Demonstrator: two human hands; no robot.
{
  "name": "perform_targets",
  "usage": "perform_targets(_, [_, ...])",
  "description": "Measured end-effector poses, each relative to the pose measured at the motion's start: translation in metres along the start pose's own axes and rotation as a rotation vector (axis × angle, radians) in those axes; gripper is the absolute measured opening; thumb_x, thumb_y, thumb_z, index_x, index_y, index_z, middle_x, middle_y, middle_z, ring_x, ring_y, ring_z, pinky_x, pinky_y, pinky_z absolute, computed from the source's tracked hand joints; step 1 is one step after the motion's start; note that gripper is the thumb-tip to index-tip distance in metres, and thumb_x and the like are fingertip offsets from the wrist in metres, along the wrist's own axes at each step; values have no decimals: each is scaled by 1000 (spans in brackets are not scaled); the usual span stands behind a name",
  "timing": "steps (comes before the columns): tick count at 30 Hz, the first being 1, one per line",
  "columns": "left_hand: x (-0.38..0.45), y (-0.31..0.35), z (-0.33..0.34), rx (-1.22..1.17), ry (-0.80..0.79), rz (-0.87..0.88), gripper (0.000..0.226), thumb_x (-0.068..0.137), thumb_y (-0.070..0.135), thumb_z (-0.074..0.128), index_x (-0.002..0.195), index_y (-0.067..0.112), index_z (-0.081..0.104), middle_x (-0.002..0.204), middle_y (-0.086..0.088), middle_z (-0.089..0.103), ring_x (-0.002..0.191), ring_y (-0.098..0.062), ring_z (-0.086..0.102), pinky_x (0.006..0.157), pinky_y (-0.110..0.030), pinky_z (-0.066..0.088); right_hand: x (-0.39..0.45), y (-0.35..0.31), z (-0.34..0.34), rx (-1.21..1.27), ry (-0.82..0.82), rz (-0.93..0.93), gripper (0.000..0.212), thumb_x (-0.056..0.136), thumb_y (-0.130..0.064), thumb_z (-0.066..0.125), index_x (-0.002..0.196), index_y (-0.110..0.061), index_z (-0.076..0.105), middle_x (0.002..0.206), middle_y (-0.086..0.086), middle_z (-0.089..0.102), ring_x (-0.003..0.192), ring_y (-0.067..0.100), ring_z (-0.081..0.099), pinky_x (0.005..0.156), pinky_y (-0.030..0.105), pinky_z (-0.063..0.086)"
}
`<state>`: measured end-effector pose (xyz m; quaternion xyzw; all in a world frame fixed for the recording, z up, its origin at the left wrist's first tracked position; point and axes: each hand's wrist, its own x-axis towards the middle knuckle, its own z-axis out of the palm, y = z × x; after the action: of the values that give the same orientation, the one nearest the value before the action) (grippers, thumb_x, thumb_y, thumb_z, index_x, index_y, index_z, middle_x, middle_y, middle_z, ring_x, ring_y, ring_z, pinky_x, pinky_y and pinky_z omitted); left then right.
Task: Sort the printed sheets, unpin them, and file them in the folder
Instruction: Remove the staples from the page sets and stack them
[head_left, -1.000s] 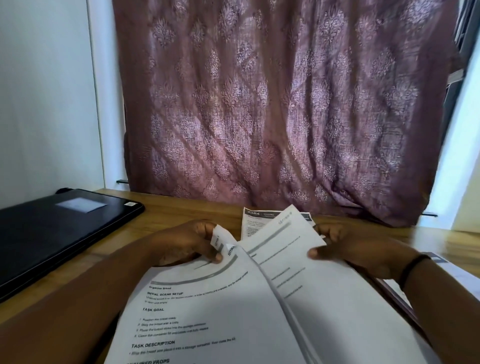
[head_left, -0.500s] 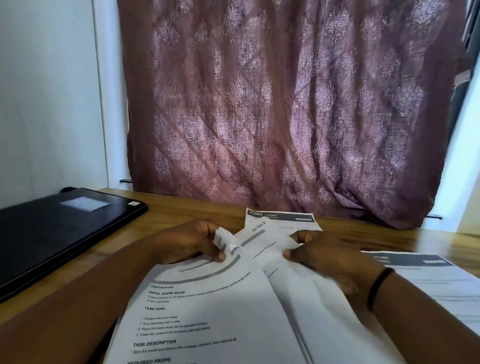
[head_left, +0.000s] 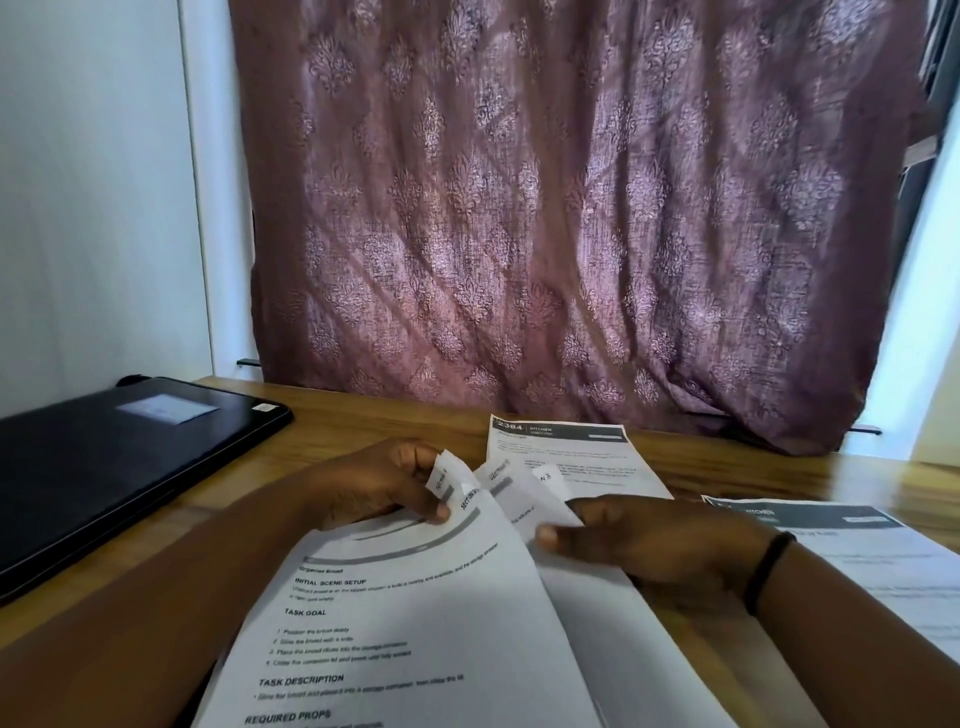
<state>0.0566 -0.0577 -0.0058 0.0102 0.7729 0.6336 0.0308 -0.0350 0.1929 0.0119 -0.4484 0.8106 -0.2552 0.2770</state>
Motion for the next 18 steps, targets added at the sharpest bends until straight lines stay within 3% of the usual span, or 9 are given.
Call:
perform_targets(2, [0,0,0,-4,-6,9,38,78,-19,60,89,13,76,98,-11,73,91,-22,69,86,-30,55,1,-4,-4,78,197,-37,54,82,-66,46,89,-18,68,81,-8,67,72,10,60,69,22,44])
perform_targets(5, [0,-1,1,-3,-3,10,36,78,-19,60,94,10,74,101,-12,72,93,-23,69,87,-31,55,6,12,-15,63,573,25,43,88,-60,48,93,-21,66,91,-1,68,78,19,64,71,29,47])
perform_targets(7, [1,-2,0,5,6,4,35,78,-18,60,97,9,73,103,-13,72,96,-24,68,90,-32,55,6,21,-16,150,473,113,38,89,-52,57,96,-16,69,95,5,71,79,24,66,75,34,52])
perform_targets(10, [2,-2,-1,8,8,-1,34,79,-17,61,100,8,72,106,-13,72,97,-23,69,87,-30,55,10,20,-8,460,255,198,19,91,-18,62,95,-1,71,83,14,68,57,17,59,52,22,49])
perform_targets(12, [3,-2,-2,-1,-3,-2,34,79,-16,61,99,9,73,107,-14,71,98,-24,69,86,-29,55,13,17,-5,552,269,186,8,86,-8,65,87,-4,72,75,12,68,51,16,58,48,21,48])
perform_targets(15, [3,-4,-2,-16,-29,14,34,80,-17,59,98,9,73,106,-14,71,97,-24,68,87,-30,54,16,17,-6,630,312,170,10,81,-2,70,72,-6,71,66,10,69,47,16,60,44,21,49])
perform_targets(18, [5,-6,-3,-25,-37,17,33,81,-16,59,102,6,71,108,-15,70,97,-24,67,88,-30,54,12,19,-13,651,406,165,7,78,-1,72,74,-4,68,68,14,69,50,20,61,50,24,51])
